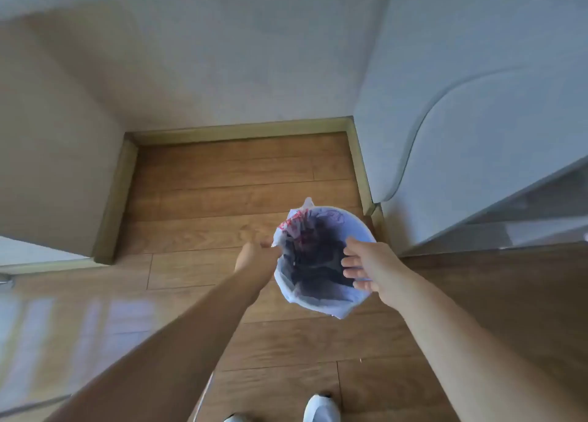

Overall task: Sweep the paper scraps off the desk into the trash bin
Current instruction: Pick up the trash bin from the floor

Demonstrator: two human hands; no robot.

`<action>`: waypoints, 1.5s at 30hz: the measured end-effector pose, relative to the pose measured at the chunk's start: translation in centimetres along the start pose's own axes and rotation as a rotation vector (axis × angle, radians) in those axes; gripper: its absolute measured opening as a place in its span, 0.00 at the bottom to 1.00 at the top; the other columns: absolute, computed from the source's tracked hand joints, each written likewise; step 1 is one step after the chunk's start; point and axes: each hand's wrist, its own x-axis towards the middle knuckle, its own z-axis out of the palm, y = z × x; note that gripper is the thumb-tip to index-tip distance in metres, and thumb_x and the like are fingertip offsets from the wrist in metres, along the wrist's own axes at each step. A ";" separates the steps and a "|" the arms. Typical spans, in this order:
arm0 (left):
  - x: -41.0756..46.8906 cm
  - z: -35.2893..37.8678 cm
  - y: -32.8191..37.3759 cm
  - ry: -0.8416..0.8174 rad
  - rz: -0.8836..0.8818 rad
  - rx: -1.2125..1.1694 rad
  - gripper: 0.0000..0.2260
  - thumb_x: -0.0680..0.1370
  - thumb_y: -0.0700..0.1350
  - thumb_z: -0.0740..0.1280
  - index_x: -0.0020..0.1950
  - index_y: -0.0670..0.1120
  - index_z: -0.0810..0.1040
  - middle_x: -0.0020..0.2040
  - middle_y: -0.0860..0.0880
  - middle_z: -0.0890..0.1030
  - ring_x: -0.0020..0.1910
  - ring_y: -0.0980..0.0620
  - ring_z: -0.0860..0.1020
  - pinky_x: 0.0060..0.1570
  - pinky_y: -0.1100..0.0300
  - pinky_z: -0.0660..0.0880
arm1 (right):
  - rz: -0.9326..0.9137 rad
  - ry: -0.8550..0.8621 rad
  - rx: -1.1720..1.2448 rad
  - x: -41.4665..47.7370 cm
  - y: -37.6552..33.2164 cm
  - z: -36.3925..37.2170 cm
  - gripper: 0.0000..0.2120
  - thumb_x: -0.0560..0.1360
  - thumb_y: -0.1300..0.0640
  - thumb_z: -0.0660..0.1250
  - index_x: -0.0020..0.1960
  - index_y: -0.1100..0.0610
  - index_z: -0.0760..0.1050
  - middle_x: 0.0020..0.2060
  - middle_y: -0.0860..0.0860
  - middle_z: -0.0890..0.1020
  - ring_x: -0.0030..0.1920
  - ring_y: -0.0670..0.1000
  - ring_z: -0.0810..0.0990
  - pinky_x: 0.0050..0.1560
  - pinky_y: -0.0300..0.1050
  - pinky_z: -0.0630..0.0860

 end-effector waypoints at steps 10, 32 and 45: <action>9.3 6.9 -8.9 0.174 -0.098 0.122 0.11 0.69 0.44 0.69 0.48 0.40 0.76 0.44 0.43 0.82 0.41 0.42 0.81 0.36 0.54 0.77 | -0.099 0.115 0.048 8.1 3.4 -1.4 0.14 0.79 0.49 0.62 0.54 0.57 0.79 0.48 0.53 0.84 0.49 0.54 0.83 0.43 0.47 0.78; -9.7 -5.1 -0.6 -0.119 -0.208 -0.801 0.08 0.67 0.32 0.73 0.36 0.38 0.75 0.37 0.39 0.78 0.40 0.41 0.79 0.37 0.54 0.79 | -0.261 0.061 -0.108 -11.9 -9.5 1.6 0.12 0.79 0.47 0.62 0.51 0.53 0.81 0.45 0.50 0.86 0.46 0.51 0.85 0.43 0.47 0.81; -29.7 -19.5 10.3 -0.021 -0.255 -0.889 0.07 0.69 0.32 0.73 0.38 0.36 0.76 0.32 0.42 0.74 0.34 0.45 0.75 0.35 0.52 0.80 | -0.517 0.016 -0.164 -39.0 -26.3 2.6 0.14 0.79 0.49 0.62 0.51 0.59 0.79 0.43 0.53 0.84 0.42 0.53 0.82 0.39 0.44 0.75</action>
